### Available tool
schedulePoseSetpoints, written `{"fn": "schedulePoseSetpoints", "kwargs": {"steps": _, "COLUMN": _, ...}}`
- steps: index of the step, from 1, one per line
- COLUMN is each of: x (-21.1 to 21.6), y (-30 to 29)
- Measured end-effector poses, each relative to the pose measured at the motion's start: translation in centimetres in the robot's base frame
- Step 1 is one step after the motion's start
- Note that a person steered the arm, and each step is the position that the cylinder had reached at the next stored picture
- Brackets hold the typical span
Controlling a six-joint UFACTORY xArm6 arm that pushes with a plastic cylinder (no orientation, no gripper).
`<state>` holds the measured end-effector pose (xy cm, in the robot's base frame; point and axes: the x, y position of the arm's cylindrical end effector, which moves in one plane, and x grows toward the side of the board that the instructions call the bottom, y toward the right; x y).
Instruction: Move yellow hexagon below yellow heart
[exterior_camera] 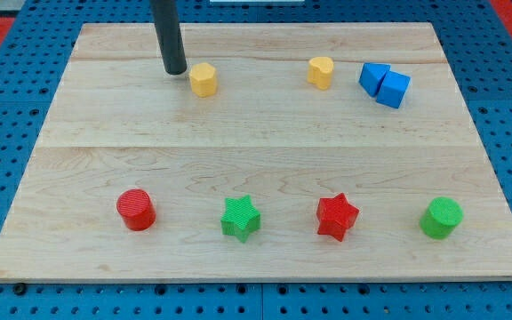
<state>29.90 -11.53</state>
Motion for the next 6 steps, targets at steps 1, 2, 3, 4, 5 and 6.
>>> {"fn": "schedulePoseSetpoints", "kwargs": {"steps": 1, "x": 0.0, "y": 4.8}}
{"fn": "schedulePoseSetpoints", "kwargs": {"steps": 2, "x": 2.6, "y": 5.5}}
{"fn": "schedulePoseSetpoints", "kwargs": {"steps": 3, "x": 5.5, "y": 3.3}}
{"fn": "schedulePoseSetpoints", "kwargs": {"steps": 4, "x": 8.1, "y": 2.2}}
{"fn": "schedulePoseSetpoints", "kwargs": {"steps": 5, "x": 7.2, "y": 5.7}}
{"fn": "schedulePoseSetpoints", "kwargs": {"steps": 6, "x": 5.4, "y": 10.5}}
